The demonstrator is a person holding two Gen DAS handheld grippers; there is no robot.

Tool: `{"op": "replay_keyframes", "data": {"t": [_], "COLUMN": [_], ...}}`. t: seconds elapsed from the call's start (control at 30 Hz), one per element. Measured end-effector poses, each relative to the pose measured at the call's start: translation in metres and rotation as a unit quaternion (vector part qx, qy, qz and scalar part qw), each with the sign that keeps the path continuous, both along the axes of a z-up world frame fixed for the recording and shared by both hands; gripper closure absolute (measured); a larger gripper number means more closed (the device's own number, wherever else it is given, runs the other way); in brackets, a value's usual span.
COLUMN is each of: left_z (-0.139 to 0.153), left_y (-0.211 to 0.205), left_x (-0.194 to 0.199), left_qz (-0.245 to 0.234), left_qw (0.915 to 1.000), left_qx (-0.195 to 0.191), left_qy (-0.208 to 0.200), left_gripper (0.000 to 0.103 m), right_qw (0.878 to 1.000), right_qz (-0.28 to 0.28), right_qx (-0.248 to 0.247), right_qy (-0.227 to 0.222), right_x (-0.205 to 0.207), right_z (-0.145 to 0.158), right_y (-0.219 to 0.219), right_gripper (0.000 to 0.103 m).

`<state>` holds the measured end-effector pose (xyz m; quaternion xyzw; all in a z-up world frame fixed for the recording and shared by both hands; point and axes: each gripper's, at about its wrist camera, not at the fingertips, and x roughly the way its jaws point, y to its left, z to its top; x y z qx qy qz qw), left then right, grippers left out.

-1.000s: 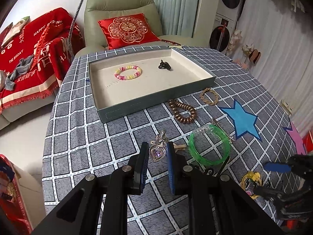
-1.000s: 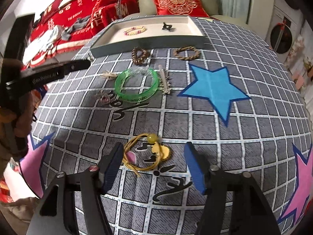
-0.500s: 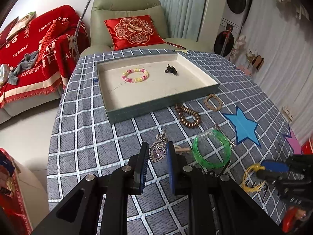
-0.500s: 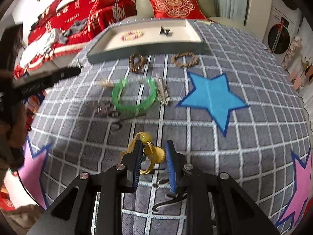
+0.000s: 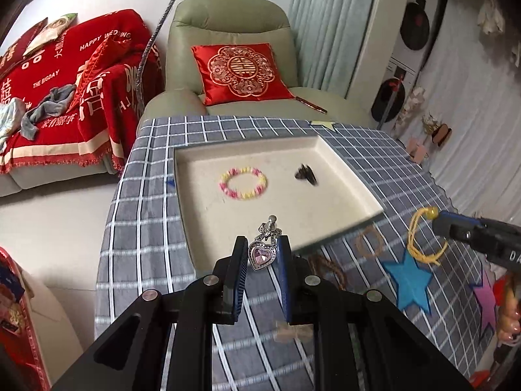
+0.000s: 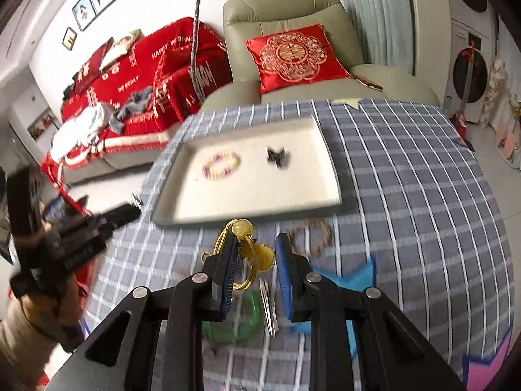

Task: Organize jewelry
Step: 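Place the pendant and yellow cord bracelet in the tray, opening both grippers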

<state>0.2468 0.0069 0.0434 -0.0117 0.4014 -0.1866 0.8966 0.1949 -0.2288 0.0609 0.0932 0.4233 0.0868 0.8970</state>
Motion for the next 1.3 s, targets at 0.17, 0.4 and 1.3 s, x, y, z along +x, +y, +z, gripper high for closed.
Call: {"op": "replay_keyframes", "data": {"t": [0.17, 0.4, 1.3], "left_z": [-0.01, -0.038, -0.085], "left_y": [-0.009, -0.022, -0.05], "left_x": [0.038, 0.084, 0.137], "left_qz": [0.01, 0.004, 0.029], "left_qw": [0.9997, 0.9979, 0.9913], "left_qx": [0.017, 0.04, 0.114], "left_qy": [0.017, 0.051, 0.06], "left_gripper": [0.07, 0.07, 0.07], "right_qw": [1.0, 0.999, 0.995], "right_qz": [0.004, 0.0, -0.028], "right_qx": [-0.003, -0.003, -0.035], "right_qy": [0.006, 0.048, 0.088], "right_x": [0.055, 0.121, 0.196], "right_z": [-0.002, -0.042, -0.112], "right_y": [0.004, 0.003, -0.001], "right_gripper": [0.077, 0.077, 0.07]}}
